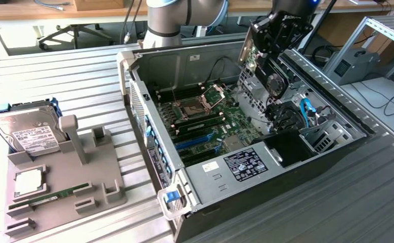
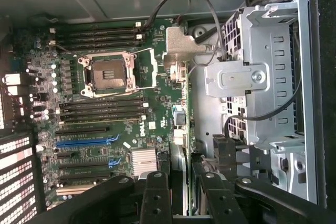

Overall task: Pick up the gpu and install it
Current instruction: 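Pick up the gpu and move the gpu toward the slot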

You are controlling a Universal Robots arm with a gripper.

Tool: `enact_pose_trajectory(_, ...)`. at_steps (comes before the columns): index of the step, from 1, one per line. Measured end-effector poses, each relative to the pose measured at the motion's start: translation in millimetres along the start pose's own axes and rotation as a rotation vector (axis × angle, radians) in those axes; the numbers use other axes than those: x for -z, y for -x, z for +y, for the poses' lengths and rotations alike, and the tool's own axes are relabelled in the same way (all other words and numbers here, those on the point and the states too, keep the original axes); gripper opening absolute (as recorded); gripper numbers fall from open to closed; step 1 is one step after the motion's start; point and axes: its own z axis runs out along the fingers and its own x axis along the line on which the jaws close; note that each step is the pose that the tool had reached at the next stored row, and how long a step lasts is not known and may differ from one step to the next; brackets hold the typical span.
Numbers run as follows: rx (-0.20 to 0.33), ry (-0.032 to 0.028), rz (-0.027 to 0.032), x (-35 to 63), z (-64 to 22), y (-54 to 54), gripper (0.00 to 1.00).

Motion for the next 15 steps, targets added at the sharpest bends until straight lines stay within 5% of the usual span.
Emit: enact_pose_trajectory(15, 0.000, 0.0000, 0.0001, -3.9, -0.2, -0.8, 0.27)
